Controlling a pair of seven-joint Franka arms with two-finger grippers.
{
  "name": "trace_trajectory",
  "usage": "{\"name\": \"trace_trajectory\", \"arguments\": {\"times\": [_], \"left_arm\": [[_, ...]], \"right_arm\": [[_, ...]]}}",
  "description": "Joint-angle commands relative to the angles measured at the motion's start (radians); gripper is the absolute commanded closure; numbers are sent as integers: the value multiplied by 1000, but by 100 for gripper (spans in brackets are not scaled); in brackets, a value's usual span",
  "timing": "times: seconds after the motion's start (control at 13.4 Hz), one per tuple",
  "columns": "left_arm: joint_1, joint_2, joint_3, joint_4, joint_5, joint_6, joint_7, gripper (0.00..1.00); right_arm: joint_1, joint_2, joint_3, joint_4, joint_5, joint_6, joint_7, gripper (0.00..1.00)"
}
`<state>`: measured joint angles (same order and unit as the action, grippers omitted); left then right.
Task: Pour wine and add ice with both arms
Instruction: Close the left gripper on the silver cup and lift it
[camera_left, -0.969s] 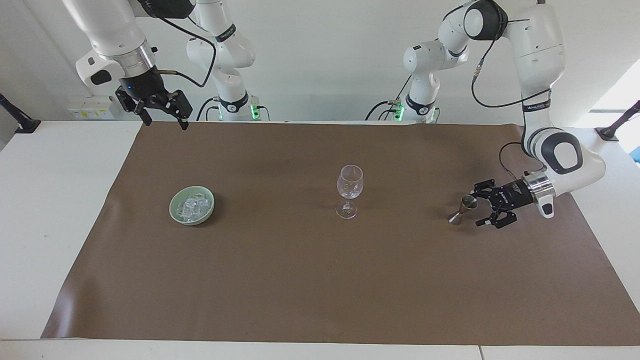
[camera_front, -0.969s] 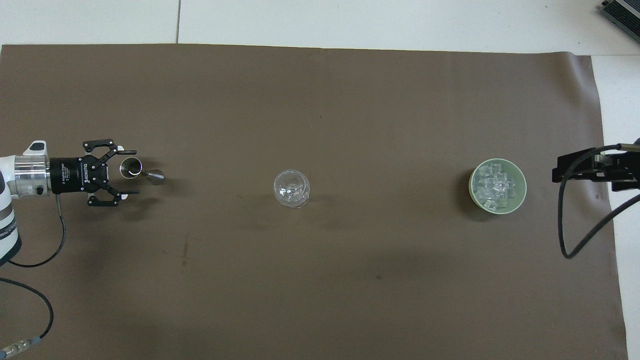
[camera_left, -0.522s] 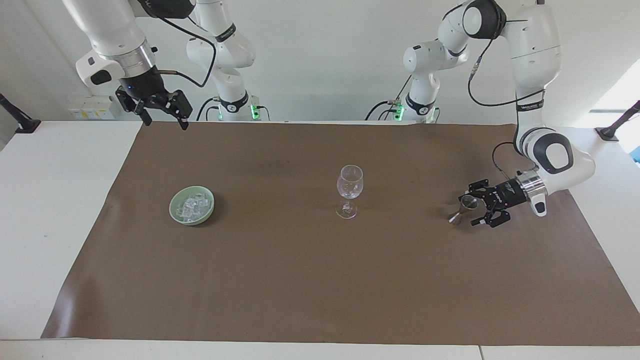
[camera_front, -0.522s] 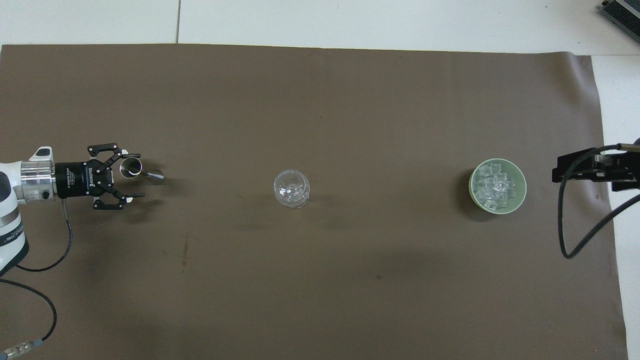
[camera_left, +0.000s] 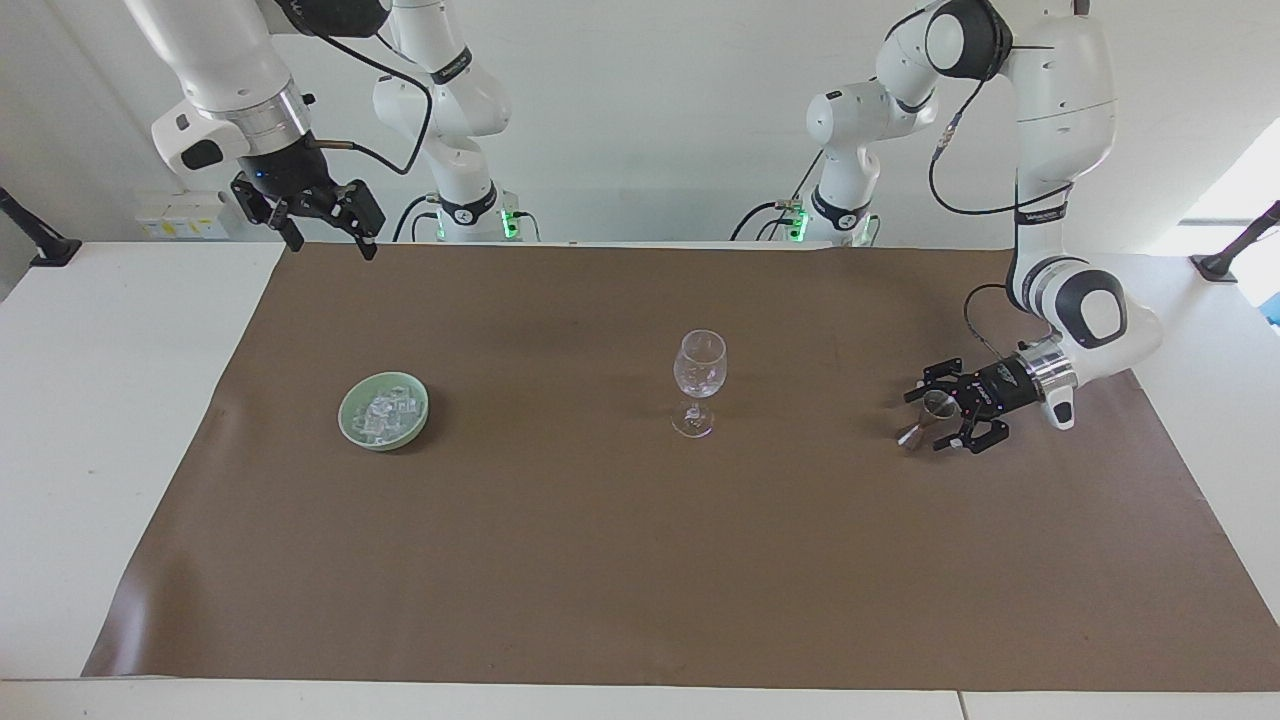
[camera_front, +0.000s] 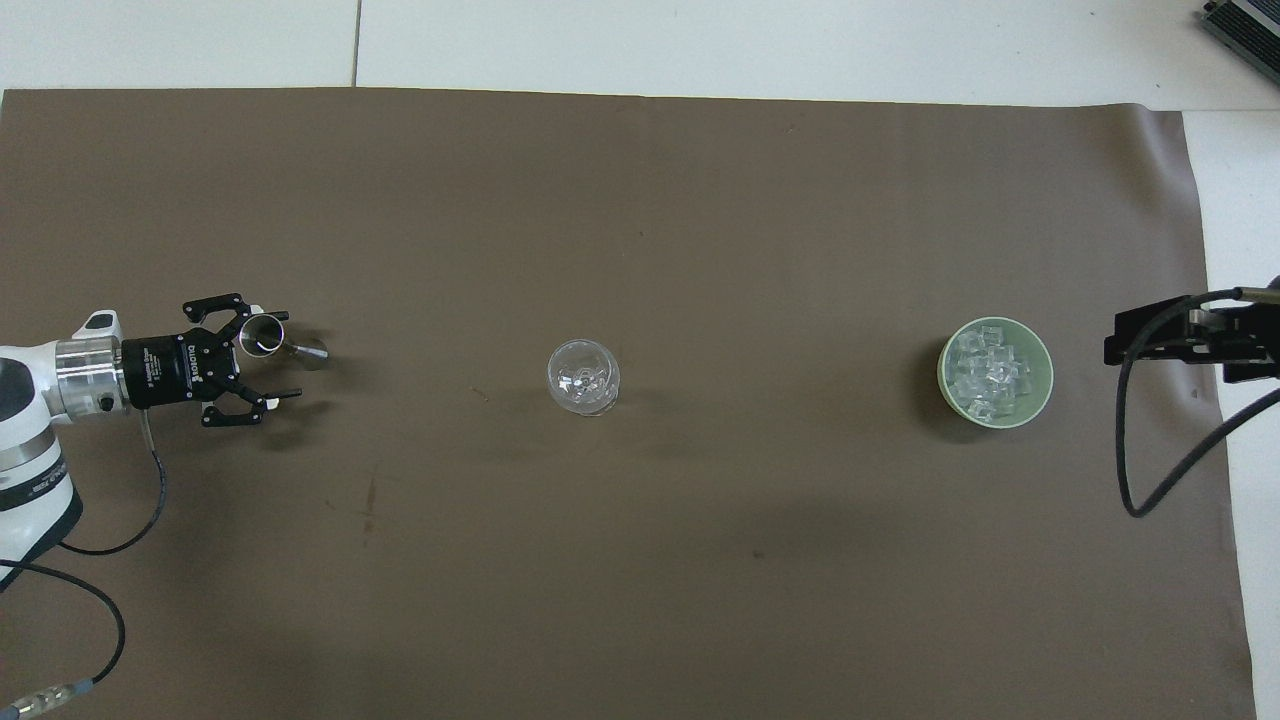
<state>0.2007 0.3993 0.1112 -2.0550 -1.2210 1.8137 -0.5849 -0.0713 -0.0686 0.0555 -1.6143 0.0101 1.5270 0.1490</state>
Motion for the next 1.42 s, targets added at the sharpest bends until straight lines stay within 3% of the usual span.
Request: {"name": "trace_trajectory", "arguments": {"times": [0.0,0.6,0.89,1.19,1.34], "left_arm": [[8,-22,7,-42,-32,-16,34,0],[25,-11,7,-60,-77,-77,71,17],[29,-11,7,-63,-77,-77,76,32],[31,-13,7,-66,-77,-77,76,82],[31,-13,8,-66,-77,-73,74,98]], "right_arm": [[-2,-16,1,-16,1,-10,-23,0],[-2,-16,1,-16,1,-8,-23,0],[-4,-16,1,-16,1,-8,-23,0],[-2,-16,1,-16,1,-10,-23,0],[-2,-16,1,-16,1,-8,-23,0]]}}
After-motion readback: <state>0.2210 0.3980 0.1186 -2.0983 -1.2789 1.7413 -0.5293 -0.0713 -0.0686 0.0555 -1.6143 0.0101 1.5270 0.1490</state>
